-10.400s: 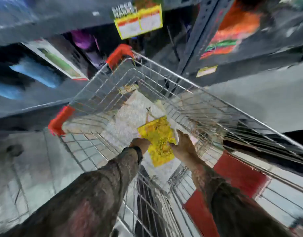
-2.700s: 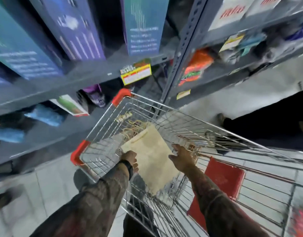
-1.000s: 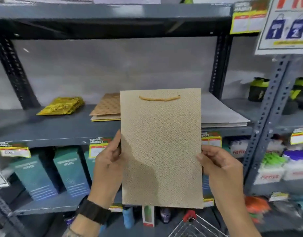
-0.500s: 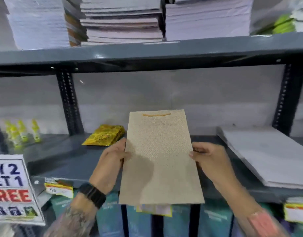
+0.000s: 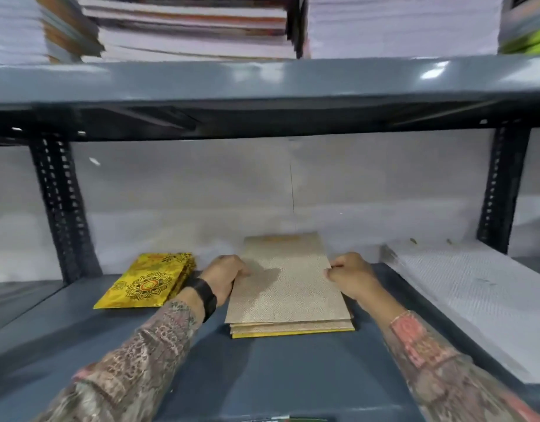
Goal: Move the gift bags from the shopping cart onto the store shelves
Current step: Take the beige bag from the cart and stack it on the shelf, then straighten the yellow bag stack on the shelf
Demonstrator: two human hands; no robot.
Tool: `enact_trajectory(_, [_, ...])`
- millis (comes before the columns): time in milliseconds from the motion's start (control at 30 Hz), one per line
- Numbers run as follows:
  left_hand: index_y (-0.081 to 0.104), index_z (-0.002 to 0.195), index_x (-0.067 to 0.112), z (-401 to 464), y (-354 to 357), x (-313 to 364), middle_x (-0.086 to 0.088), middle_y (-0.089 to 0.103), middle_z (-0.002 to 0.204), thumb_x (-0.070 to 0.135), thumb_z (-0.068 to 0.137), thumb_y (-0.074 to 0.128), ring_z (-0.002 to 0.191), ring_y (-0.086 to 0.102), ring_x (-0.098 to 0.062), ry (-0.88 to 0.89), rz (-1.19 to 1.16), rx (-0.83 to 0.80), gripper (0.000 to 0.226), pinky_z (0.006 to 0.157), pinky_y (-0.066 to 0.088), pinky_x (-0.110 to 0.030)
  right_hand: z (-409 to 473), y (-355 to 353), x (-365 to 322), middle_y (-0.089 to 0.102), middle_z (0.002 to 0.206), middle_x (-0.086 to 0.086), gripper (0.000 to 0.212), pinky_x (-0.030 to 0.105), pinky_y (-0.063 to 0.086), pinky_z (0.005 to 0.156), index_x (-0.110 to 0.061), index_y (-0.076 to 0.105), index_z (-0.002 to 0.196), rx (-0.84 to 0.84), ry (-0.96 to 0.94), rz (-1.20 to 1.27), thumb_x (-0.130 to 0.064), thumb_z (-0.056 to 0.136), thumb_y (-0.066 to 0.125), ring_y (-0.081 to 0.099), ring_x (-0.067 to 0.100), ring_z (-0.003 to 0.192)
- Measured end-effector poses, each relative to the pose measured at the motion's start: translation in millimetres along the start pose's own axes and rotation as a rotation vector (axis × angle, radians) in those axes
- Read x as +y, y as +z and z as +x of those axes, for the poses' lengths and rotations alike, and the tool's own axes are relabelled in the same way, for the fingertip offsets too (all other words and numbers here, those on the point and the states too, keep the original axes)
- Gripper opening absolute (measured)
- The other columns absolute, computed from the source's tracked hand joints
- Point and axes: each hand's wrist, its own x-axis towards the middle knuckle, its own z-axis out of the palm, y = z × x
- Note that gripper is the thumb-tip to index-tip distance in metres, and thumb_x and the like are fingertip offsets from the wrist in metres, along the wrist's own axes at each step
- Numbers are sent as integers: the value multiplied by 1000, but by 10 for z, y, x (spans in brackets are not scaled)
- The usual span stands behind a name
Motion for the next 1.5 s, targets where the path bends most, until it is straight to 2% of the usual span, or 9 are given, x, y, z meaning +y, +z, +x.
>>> enact_trajectory(100, [63,109,0,-139,-84,-70,-24,67,121,7,94,63,112,65,-38,56,33,-93,17,103,50,-42,-203,-215,17,75,114,-11,31,32,57,97,-30,74,114,-121,-53,247,-31,85,84,70,15,113])
enact_trajectory(200, [58,139,15,-292,-234,-152,3,65,141,38,76,85,136,57,-18,98,274,-259,72,114,44,-34,-494,-455,122,66,114,-47,61,14,45,102,-74,63,107,-451,-144,265,-50,61,95,58,-16,116])
enact_trajectory(333, [61,133,28,-426,-166,-367,9,72,129,35,63,93,123,66,-10,201,496,-283,78,114,45,-36,-589,-328,292,47,160,-14,126,38,33,125,-33,38,159,-472,-174,98,-47,51,99,44,8,147])
enact_trajectory(600, [51,146,21,-403,-139,-384,4,67,140,50,58,92,134,60,-15,176,181,-271,102,121,36,-42,-476,-253,371,49,160,-10,121,45,32,126,-34,41,157,-398,-126,354,-70,53,92,46,10,147])
enact_trajectory(767, [20,155,-7,-253,-28,-192,-34,21,161,73,93,31,146,24,-57,37,-129,-96,102,123,14,-61,-318,-199,118,57,153,4,85,43,26,126,-31,58,143,-459,98,720,-80,73,60,44,24,149])
enact_trajectory(833, [36,151,-7,-255,-3,-189,-33,45,152,75,93,25,138,47,-51,-26,-158,-217,101,119,31,-58,-366,-164,114,51,159,8,103,53,28,126,-23,47,154,-555,47,695,-83,71,60,45,29,149])
enact_trajectory(1033, [54,142,17,-350,-216,-273,5,62,143,57,70,82,138,55,-24,144,148,-329,87,121,34,-45,-376,-231,363,54,153,-19,90,24,41,115,-50,47,147,-580,-141,474,-51,69,93,52,-7,137])
enact_trajectory(1300, [48,146,30,-502,-160,-419,12,67,138,14,74,87,134,59,-13,227,338,-314,84,118,40,-36,-564,-227,334,47,161,-13,131,47,31,127,-37,33,160,-454,-244,235,-69,48,93,44,10,149])
enact_trajectory(1500, [31,159,26,-525,-789,-59,2,43,161,54,75,75,142,46,-9,243,308,-14,99,111,36,-19,-516,-134,-420,25,171,-15,132,26,23,121,-35,22,163,-82,-438,-86,-94,53,66,24,6,156])
